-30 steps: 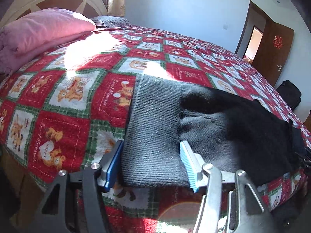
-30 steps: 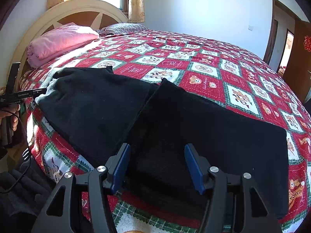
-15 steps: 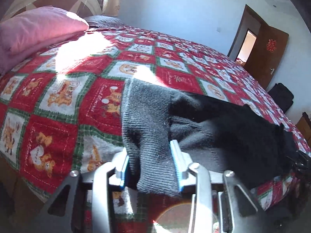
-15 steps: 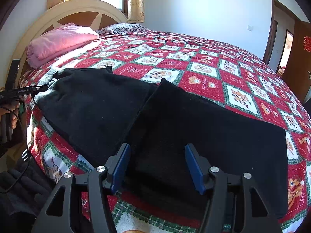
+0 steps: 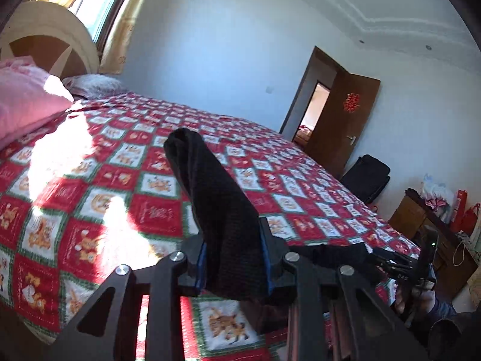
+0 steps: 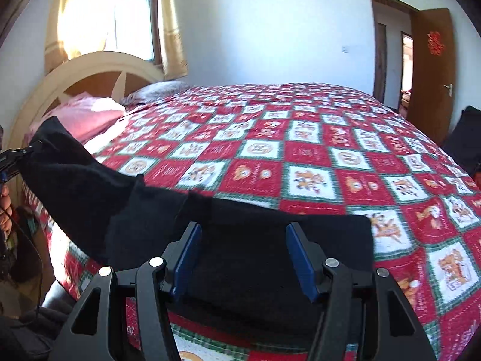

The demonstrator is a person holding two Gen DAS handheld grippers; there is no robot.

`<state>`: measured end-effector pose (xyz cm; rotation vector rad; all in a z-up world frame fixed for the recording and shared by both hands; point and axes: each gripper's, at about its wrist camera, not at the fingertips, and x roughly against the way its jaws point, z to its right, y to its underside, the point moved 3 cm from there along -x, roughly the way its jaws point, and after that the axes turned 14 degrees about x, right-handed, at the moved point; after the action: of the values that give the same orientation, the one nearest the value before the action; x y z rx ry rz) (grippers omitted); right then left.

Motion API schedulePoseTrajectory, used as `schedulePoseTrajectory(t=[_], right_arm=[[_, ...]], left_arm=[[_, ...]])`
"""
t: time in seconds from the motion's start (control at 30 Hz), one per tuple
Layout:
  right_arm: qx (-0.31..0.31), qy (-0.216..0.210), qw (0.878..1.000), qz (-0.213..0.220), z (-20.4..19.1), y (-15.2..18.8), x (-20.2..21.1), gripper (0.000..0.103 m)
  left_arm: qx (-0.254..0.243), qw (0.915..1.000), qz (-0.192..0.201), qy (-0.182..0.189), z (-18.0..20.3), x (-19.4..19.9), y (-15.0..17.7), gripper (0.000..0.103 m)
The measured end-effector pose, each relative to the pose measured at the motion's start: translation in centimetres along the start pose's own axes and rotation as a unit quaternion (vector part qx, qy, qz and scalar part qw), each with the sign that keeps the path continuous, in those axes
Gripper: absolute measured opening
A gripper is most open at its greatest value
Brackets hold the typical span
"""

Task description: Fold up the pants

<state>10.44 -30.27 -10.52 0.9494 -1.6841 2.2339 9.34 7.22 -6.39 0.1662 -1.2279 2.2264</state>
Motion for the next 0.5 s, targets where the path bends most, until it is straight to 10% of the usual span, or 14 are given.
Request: schedulePoseTrajectory(t=[0.5], right_arm=[[-0.109, 0.093, 0.989, -0.029, 12.1, 5.7, 3.7, 0.06]], left_arm=[[-0.14, 0.9749, -0.125, 0.12, 19.0, -12.1, 4.9, 0.029]])
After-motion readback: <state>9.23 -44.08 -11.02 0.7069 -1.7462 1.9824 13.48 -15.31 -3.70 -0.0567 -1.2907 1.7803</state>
